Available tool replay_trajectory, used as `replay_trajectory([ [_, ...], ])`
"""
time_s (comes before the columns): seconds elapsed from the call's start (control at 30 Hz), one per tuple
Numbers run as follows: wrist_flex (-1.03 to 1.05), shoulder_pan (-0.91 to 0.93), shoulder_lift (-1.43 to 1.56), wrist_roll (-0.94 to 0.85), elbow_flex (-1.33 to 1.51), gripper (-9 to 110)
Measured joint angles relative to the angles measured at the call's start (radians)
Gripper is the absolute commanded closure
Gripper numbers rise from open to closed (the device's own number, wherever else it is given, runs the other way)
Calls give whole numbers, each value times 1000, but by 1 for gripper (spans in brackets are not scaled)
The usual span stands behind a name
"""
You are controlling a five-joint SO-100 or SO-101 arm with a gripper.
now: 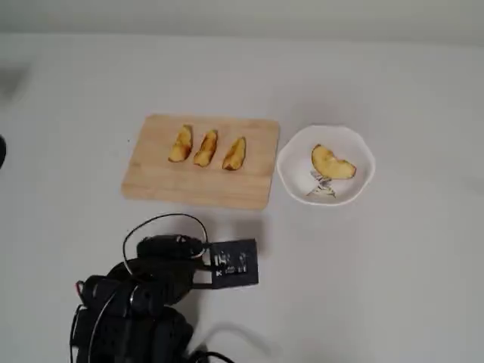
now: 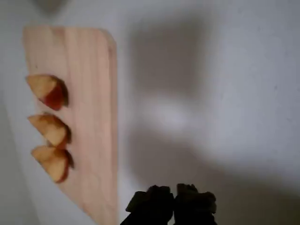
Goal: Pick up the leftmost apple slice from the cutting board and place it into the bowl
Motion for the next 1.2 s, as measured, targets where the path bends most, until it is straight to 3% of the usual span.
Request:
replay_trajectory([
  [0.43,0,120,-6,57,0,101],
  [1.2,0,121,-6,57,0,101],
])
